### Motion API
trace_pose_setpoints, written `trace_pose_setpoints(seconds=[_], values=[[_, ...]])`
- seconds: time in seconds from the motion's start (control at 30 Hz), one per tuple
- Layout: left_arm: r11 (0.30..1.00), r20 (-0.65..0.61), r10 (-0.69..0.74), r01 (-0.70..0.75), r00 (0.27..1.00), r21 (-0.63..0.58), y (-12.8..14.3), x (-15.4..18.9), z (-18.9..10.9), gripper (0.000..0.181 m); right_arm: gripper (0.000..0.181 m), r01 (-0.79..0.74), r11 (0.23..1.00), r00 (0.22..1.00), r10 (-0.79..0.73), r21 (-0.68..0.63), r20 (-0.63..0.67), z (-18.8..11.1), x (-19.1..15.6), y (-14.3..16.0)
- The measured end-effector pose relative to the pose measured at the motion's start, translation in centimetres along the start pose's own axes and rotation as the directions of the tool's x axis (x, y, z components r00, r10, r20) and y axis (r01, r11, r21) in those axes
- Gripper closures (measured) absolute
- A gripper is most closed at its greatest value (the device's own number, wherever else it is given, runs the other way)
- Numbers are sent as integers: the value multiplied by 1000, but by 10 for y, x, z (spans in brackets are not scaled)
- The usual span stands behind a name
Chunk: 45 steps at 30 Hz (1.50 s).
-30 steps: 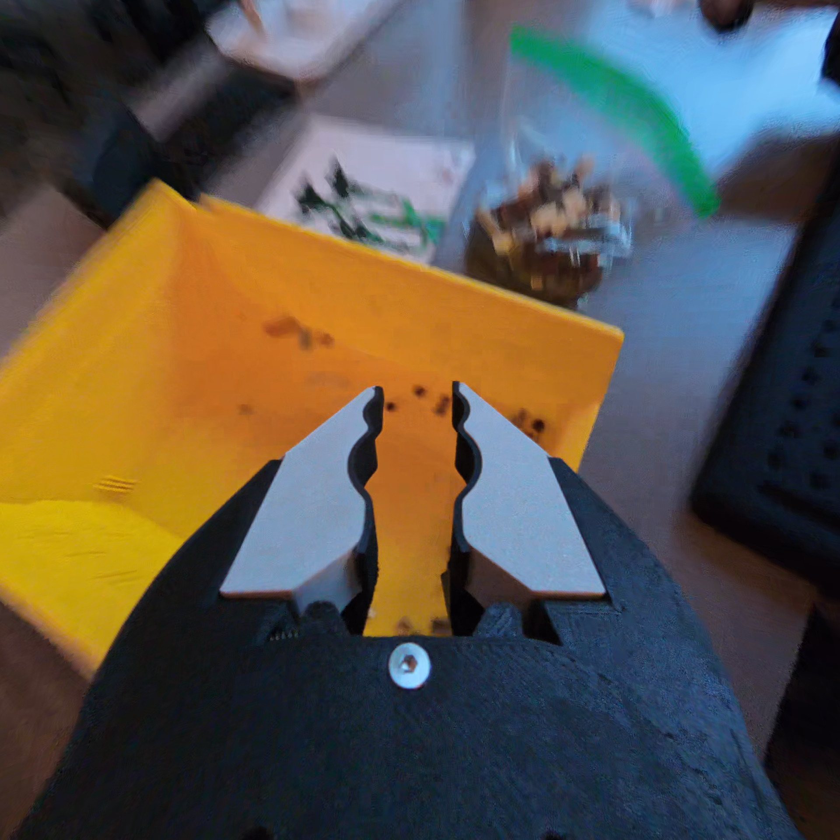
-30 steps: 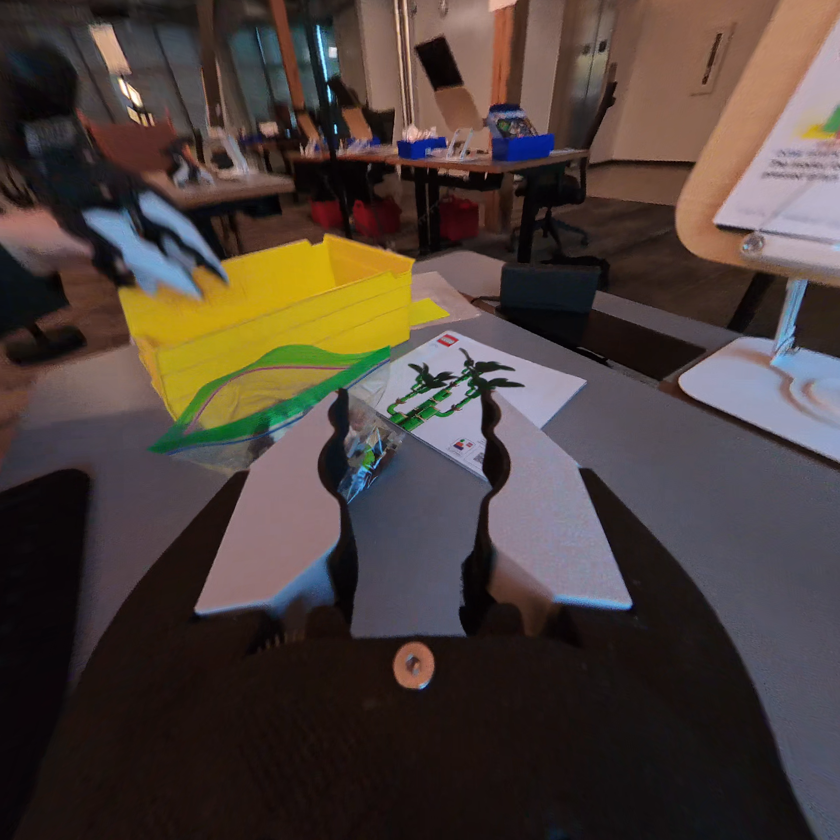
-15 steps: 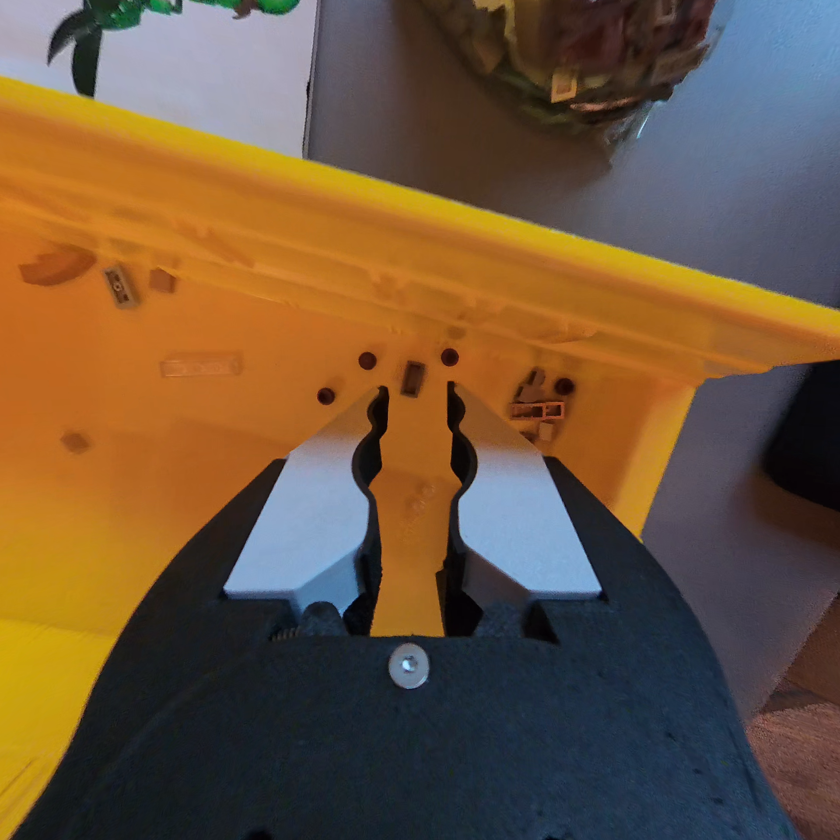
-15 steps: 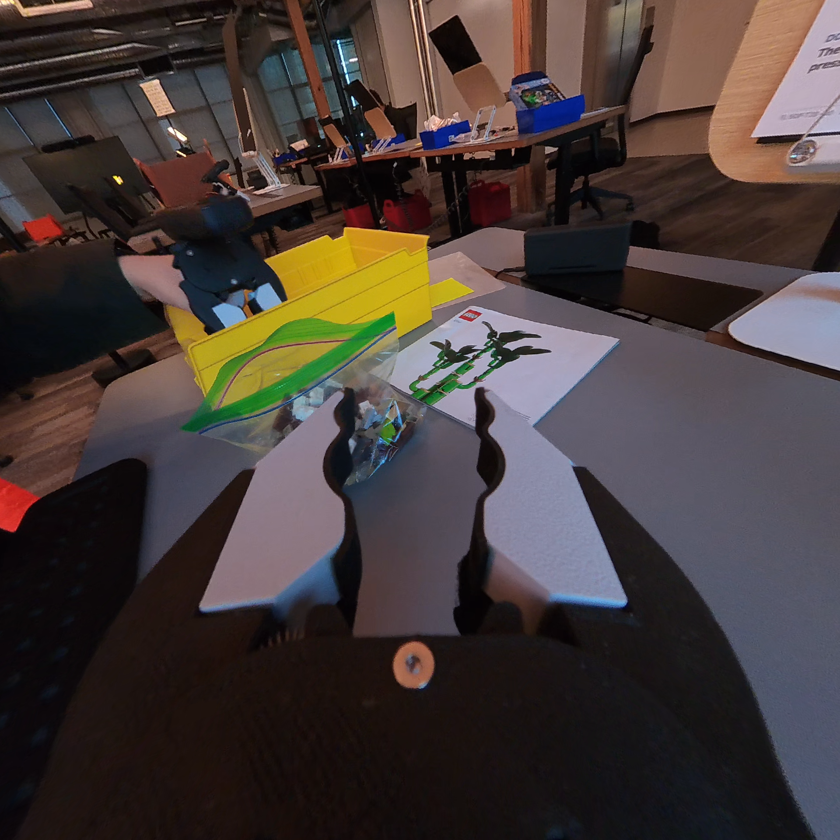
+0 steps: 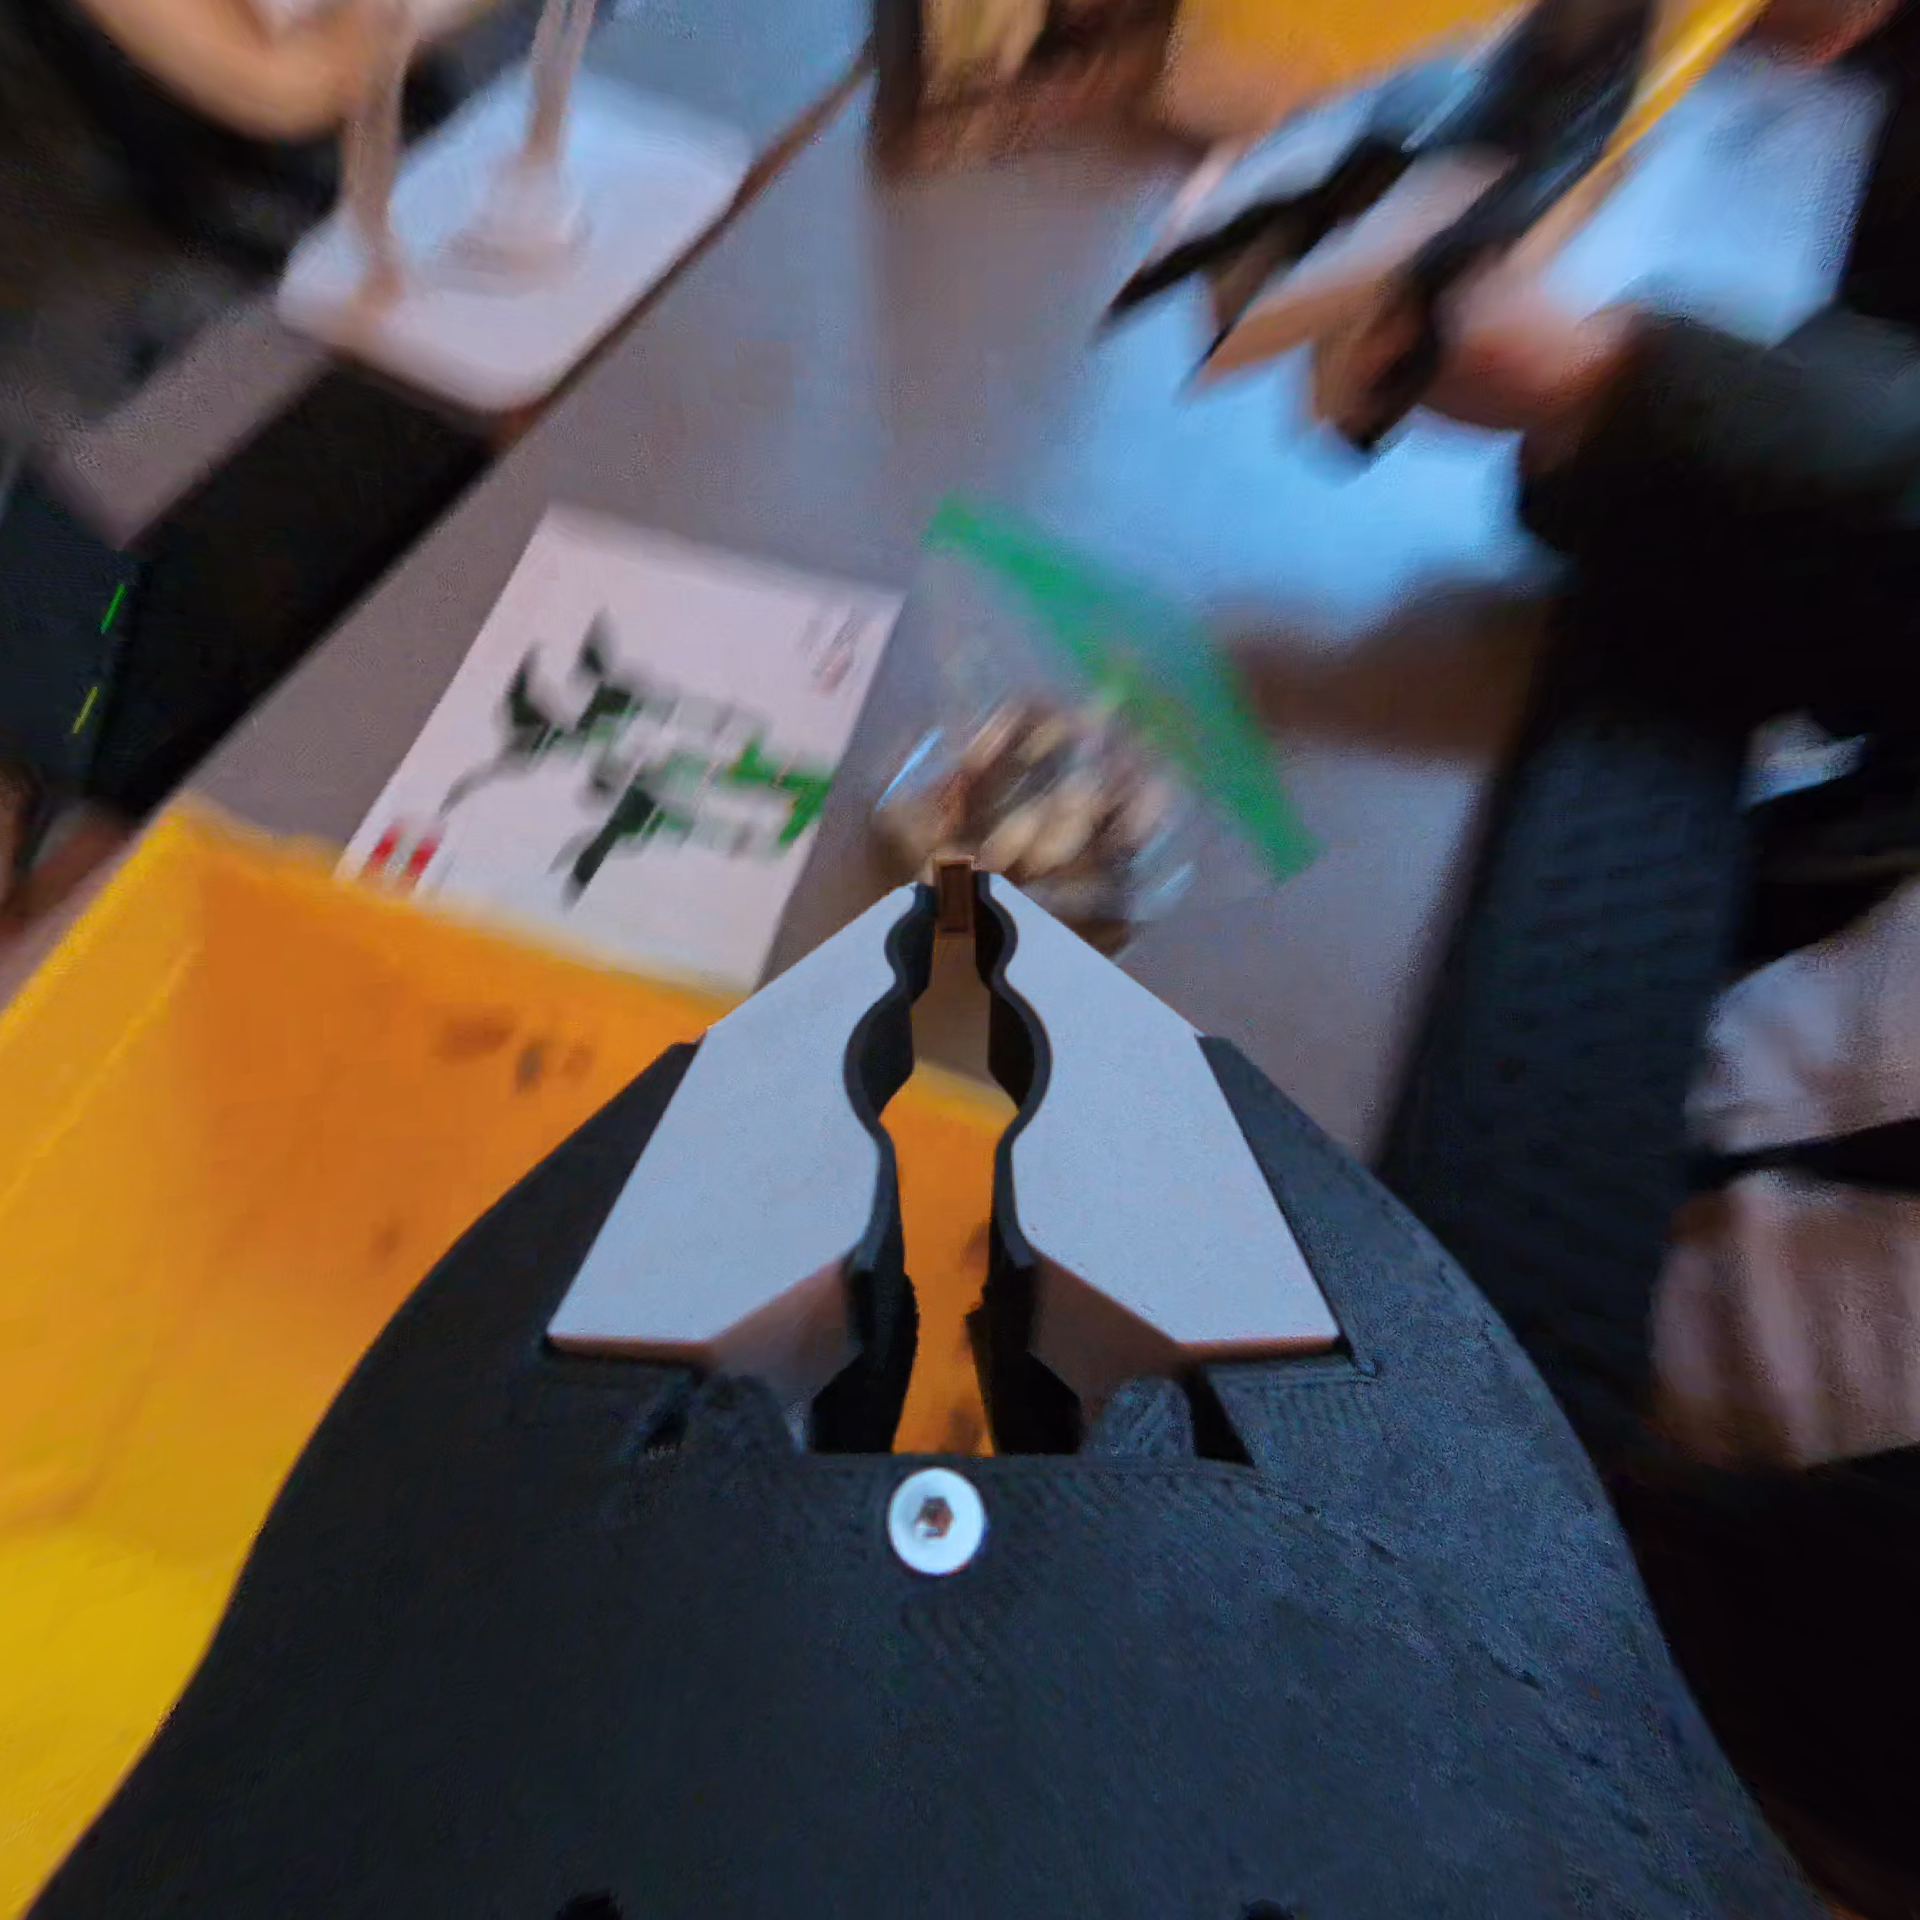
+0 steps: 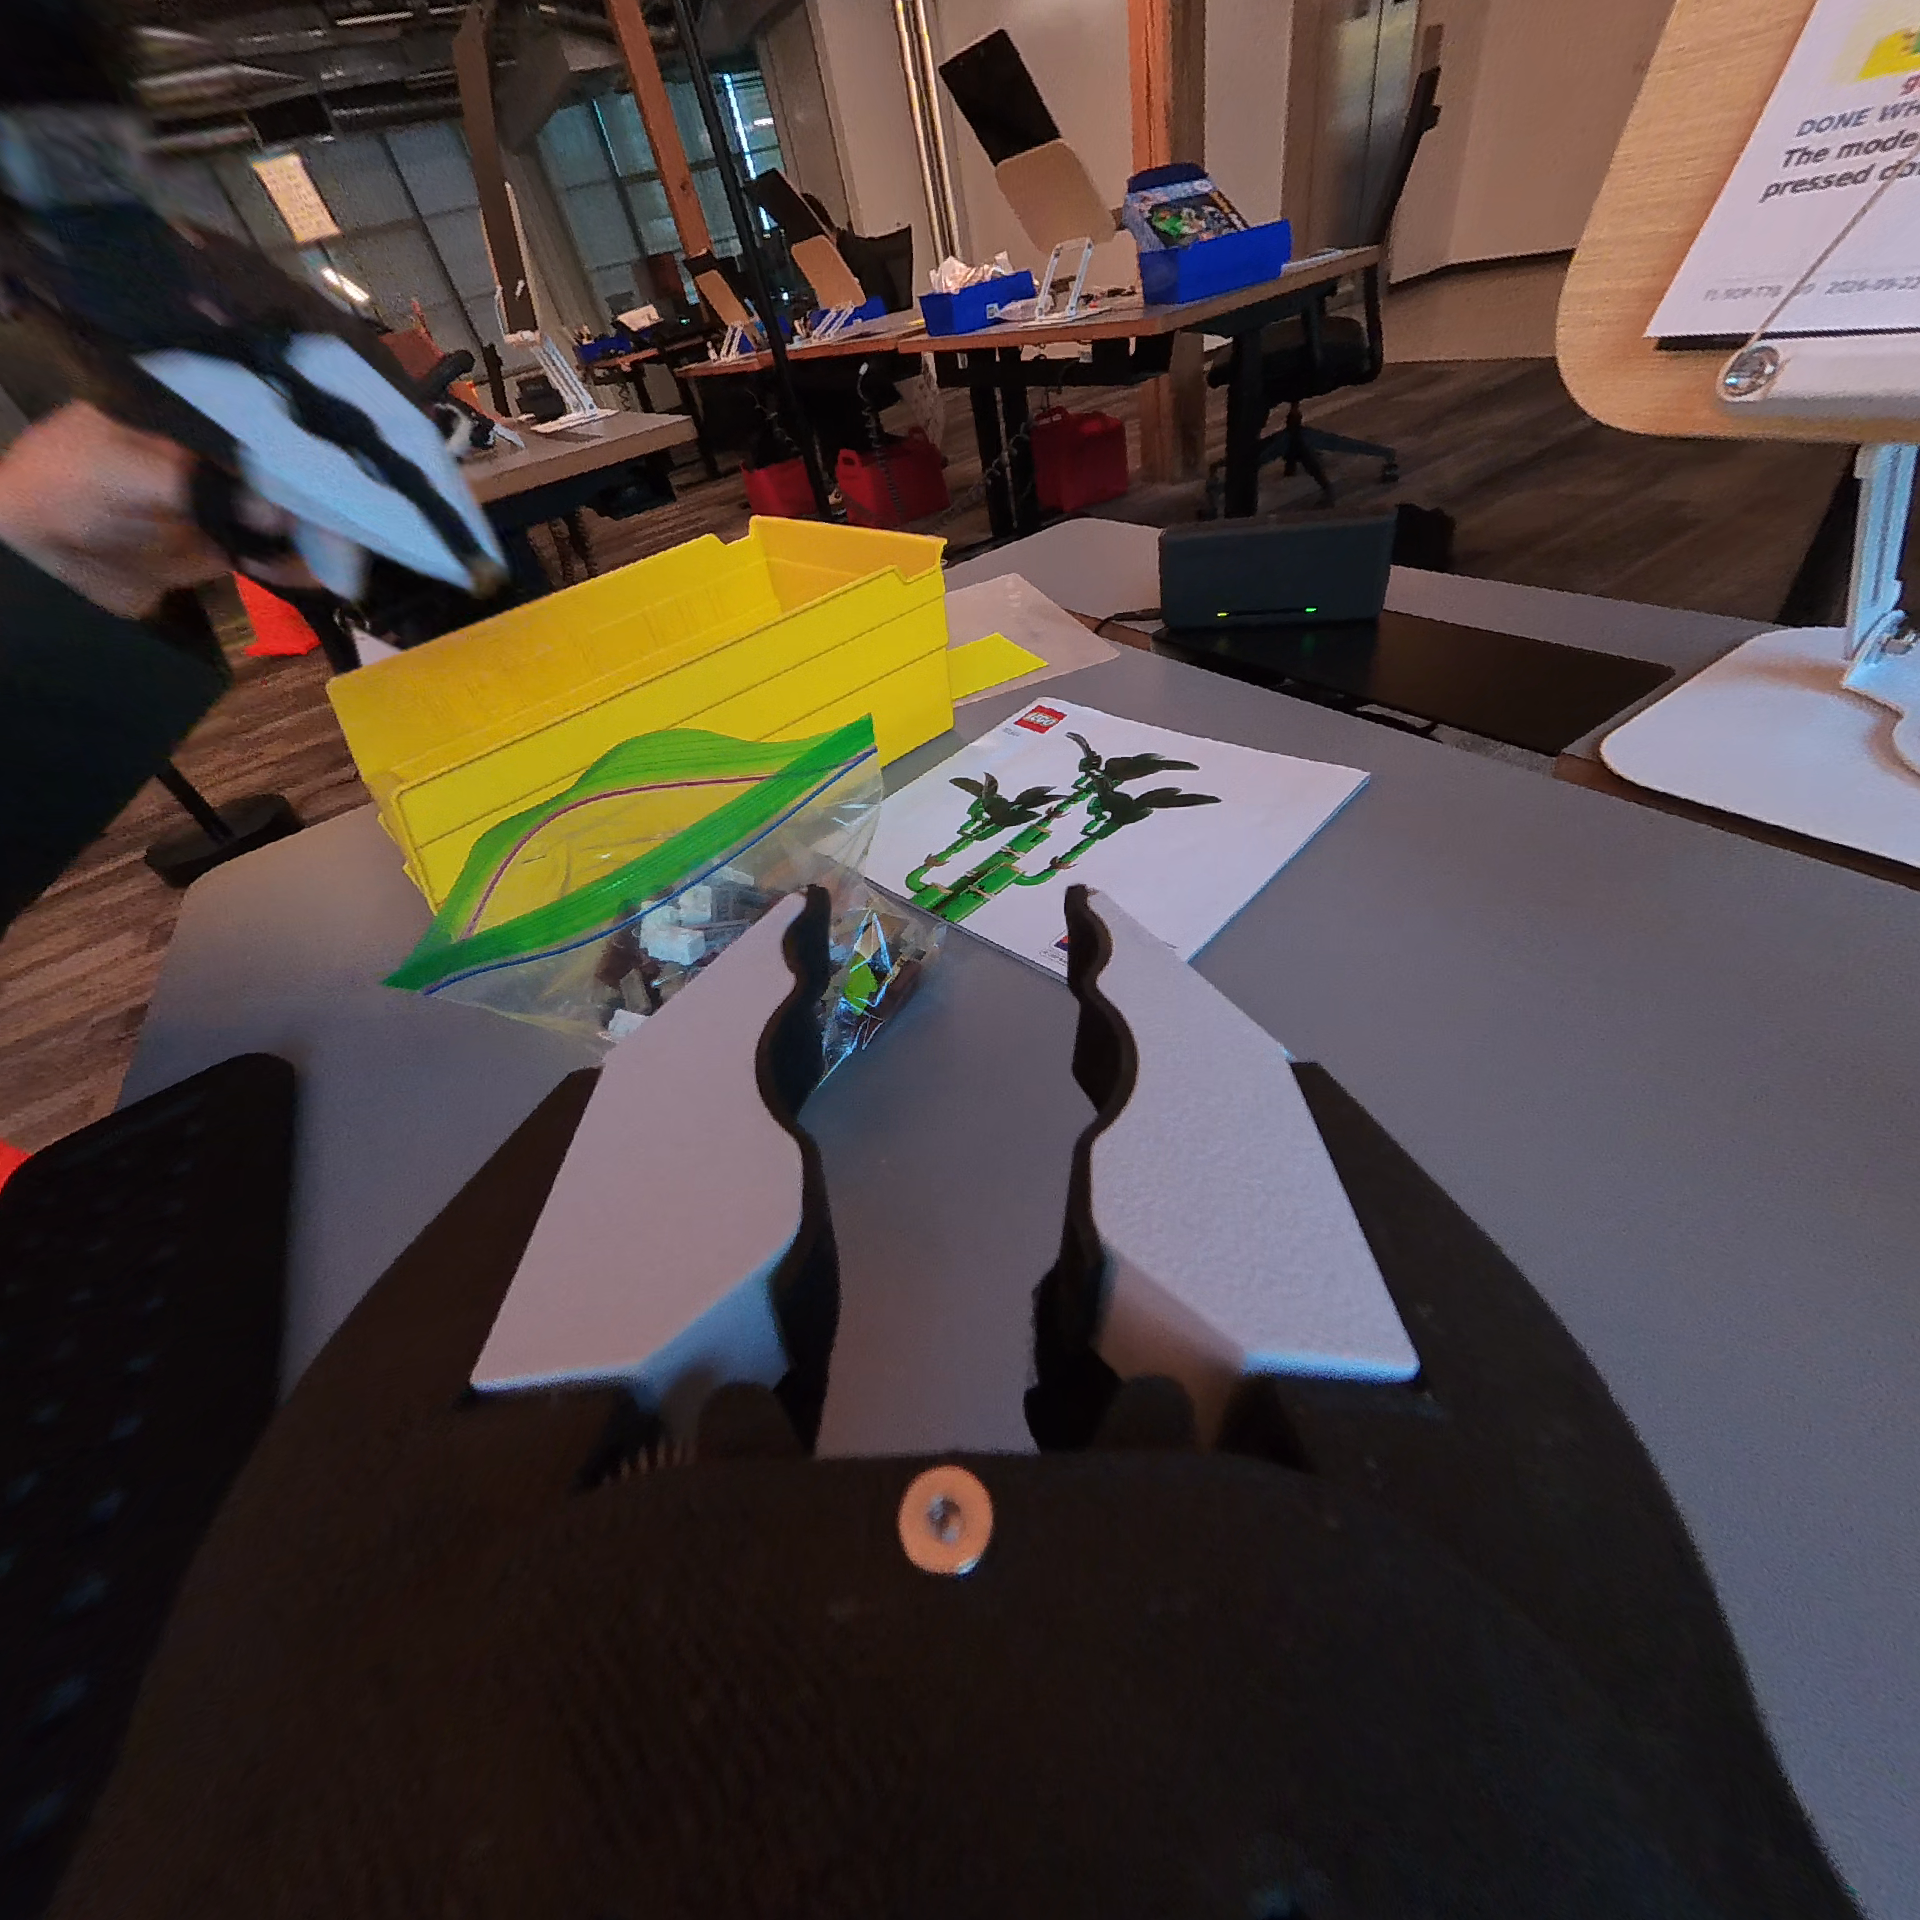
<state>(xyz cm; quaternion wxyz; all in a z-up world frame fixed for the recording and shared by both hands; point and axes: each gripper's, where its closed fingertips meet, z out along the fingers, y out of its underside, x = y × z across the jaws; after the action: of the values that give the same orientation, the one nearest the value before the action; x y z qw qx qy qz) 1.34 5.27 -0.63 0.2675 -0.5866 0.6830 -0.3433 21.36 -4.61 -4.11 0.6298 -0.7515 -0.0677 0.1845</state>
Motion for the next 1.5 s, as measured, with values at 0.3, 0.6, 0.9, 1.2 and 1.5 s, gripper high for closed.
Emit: trace_pose_setpoints(seconds=[0.3, 0.6, 0.9, 1.2, 1.5], values=[[988, -172, -18, -10, 985, -157, -46, 79, 95, 175, 138, 0, 1000, 999, 0, -9, -36, -4, 10, 6], [948, -7, -85, 79, 996, -307, -20, 48, 113, 153, 138, 34, 999, 999, -34, -1, -17, -8, 1, -2], [997, 291, -30, 9, 956, 74, -16, -22, -18, 134, 138, 50, 997, 997, -47, 55, -66, -14, 7, -14], [808, 54, -217, 210, 975, -550, 156, -26, -28, 142, 138, 31, 999, 992, -33, -17, -120, -4, 23, 10], [739, -332, 95, -290, 939, -608, 183, -10, -11, 143, 138, 25, 999, 991, -31, -46, -128, -3, 28, 18]])
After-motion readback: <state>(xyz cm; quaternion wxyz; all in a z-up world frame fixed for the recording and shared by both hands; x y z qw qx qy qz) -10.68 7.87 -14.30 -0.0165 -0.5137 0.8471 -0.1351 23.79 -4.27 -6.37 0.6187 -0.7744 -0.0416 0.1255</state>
